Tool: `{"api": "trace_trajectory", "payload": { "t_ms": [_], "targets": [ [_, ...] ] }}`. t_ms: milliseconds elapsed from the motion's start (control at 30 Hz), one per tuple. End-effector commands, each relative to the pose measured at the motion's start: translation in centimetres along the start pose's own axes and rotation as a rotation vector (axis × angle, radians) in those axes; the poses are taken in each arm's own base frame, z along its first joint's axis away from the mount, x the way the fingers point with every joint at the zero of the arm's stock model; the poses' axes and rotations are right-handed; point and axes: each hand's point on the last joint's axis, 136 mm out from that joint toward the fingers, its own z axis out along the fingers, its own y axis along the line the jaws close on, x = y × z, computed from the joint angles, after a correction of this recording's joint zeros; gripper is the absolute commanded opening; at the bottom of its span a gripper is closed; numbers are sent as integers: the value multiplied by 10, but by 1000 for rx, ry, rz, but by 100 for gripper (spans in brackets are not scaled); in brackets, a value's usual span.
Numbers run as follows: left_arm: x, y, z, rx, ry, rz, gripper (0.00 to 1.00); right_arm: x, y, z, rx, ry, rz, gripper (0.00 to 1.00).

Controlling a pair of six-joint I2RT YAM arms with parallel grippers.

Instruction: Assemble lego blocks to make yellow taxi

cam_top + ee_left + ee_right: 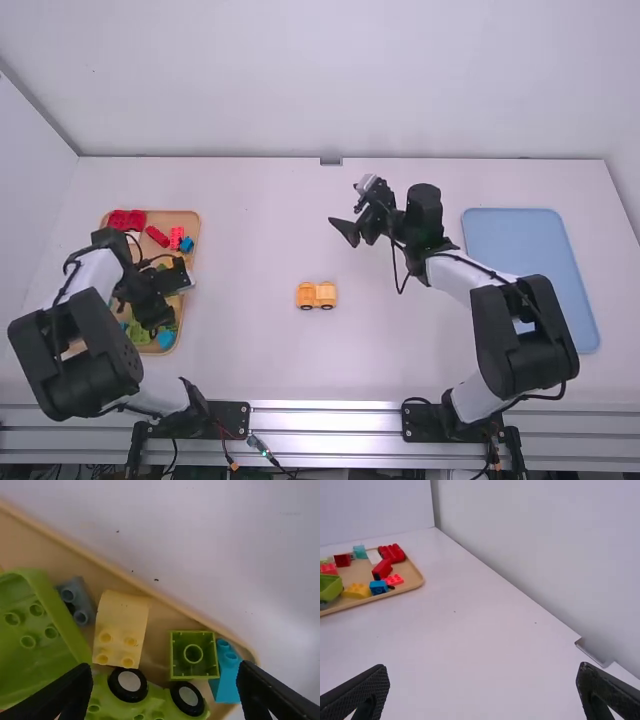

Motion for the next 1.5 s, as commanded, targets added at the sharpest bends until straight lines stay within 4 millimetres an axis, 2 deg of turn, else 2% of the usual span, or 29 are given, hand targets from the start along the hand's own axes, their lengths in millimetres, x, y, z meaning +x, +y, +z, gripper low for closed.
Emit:
{"api": "trace_trajectory", "payload": {
  "t_ms": [0, 267, 367, 533, 633, 900, 1067, 1233, 1467],
  "targets": [
    [2, -11, 9, 31, 8, 0, 77, -18, -4, 1, -1, -35, -18, 99],
    [7, 3, 17, -43, -6, -22, 71, -18, -3, 1, -3, -34, -18, 99],
    [7, 11, 15, -73, -39, -40, 76, -18, -3, 1, -1, -34, -18, 99],
    [8, 13, 16, -67, -53, -36, 80, -17, -3, 1, -3, -32, -15, 99],
    [10, 11, 23, -34, -46, 15, 76, -17, -2, 1, -5, -32, -16, 99],
    [13, 19, 31, 9, -39, 6, 65, -17, -3, 1, -3, -32, 3, 99],
    [13, 25, 29, -1, -38, 23, 64, -17, -3, 1, -3, -32, 3, 99],
    [18, 22, 31, 6, -5, 140, 64, -17, -3, 1, -3, -32, 2, 99],
    [15, 27, 31, -14, -24, 194, 57, -18, -2, 1, -11, -34, 8, 99]
  ]
}}
